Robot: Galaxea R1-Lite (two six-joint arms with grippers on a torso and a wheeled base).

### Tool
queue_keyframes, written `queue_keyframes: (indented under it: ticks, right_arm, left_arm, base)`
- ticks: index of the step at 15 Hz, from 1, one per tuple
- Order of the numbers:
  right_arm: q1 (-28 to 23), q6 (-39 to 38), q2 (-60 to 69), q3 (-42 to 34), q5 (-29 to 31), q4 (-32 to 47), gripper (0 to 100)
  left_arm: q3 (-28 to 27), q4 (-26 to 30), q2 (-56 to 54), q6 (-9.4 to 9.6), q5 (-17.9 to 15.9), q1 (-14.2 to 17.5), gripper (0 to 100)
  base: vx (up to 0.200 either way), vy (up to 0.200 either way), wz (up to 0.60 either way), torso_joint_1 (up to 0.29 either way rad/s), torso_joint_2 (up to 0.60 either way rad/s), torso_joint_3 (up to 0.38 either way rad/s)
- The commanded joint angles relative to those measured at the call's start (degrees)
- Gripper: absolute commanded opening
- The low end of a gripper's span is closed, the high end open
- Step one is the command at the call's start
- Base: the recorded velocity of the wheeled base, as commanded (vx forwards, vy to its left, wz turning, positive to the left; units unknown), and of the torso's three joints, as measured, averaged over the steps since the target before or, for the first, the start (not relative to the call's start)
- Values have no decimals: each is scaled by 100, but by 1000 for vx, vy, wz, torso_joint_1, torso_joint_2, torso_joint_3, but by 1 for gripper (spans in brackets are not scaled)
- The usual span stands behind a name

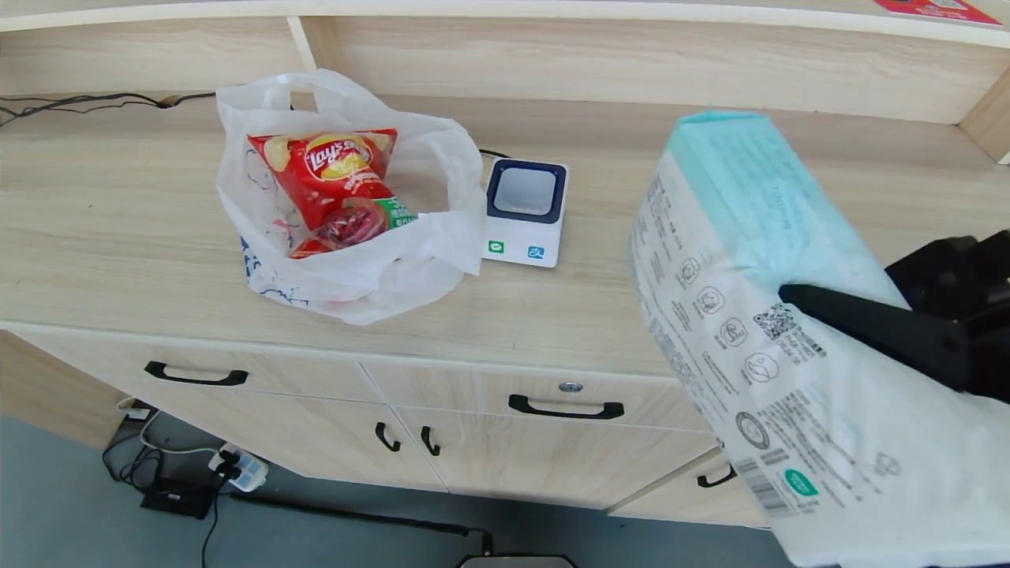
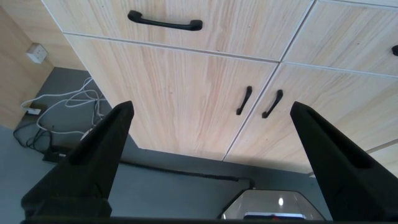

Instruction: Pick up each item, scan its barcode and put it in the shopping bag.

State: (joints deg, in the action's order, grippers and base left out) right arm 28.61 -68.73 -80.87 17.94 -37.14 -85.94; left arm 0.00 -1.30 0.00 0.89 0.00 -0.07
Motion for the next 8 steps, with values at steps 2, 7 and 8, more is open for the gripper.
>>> queue_keyframes:
  ticks: [2, 7, 8]
  right_arm:
    - [-892, 1890, -702, 869, -381, 104, 0]
    - [-1446, 5326, -588, 2178, 436, 2275, 0]
    - [-1385, 5599, -544, 2495, 1060, 2512, 0]
  left_arm:
    - [0, -1, 9, -1, 0, -1, 100]
    - [0, -10, 9, -1, 0, -1, 100]
    - [0, -10, 0, -1, 0, -1, 100]
  base:
    - [0, 0, 0, 0, 0, 0]
    - [0, 0, 0, 0, 0, 0]
    - [0, 0, 0, 0, 0, 0]
